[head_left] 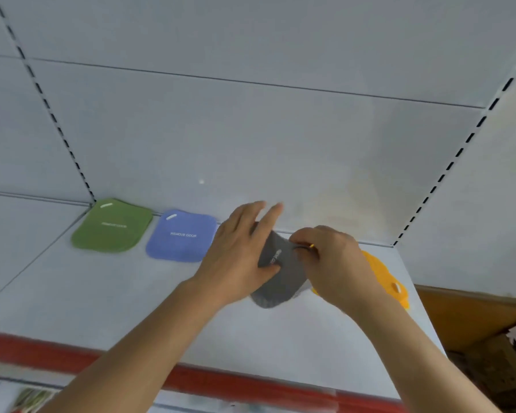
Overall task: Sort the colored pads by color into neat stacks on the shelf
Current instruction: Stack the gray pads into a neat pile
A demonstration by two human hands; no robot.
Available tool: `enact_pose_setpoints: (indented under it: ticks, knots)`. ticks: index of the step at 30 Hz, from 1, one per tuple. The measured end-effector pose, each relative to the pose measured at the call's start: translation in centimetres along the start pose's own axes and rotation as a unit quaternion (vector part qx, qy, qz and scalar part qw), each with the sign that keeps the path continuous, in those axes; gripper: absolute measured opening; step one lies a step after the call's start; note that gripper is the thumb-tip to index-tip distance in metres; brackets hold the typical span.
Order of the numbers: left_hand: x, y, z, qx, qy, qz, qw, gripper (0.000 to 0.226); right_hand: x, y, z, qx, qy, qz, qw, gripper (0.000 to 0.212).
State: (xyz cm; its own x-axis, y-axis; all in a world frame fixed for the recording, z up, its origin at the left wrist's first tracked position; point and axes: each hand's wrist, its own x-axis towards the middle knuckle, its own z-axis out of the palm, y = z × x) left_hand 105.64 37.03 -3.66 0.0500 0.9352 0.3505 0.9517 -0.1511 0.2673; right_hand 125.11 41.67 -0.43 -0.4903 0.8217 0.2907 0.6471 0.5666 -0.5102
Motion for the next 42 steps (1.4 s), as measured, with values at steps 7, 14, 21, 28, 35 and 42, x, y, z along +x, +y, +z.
enact_pose_setpoints:
  ticks: [7, 14, 21, 28, 35, 42]
  knots:
    - [0.8, 1.0, -4.4, -0.089, -0.107, -0.091, 0.986, 0.029, 1.0, -2.5, -2.6, 0.135, 0.076, -0.019, 0.988, 0.022]
    - [-1.9, -4.9, -3.4, -0.230, -0.003, -0.196, 0.953, 0.050, -0.4, 2.8, 2.0, -0.091, -0.044, 0.180, 0.978, 0.036]
    - [-3.8, -6.8, -2.4, -0.239, 0.024, -0.211, 0.948, 0.013, -0.4, 3.5, 5.0, -0.122, -0.141, 0.246, 0.951, 0.054]
    - [-3.5, -6.9, -3.1, -0.272, 0.036, -0.264, 0.924, 0.017, 0.1, 2.4, 4.8, -0.023, -0.074, 0.262, 0.962, 0.041]
    - [-3.5, -7.1, -3.3, -0.292, 0.025, -0.270, 0.917, 0.019, 0.5, 0.0, 3.1, -0.023, -0.066, 0.168, 0.983, 0.016]
    - [-2.9, -7.2, -3.6, -0.453, 0.064, -0.296, 0.839, 0.016, -0.8, -2.6, -2.0, 0.294, 0.108, 0.141, 0.939, 0.038]
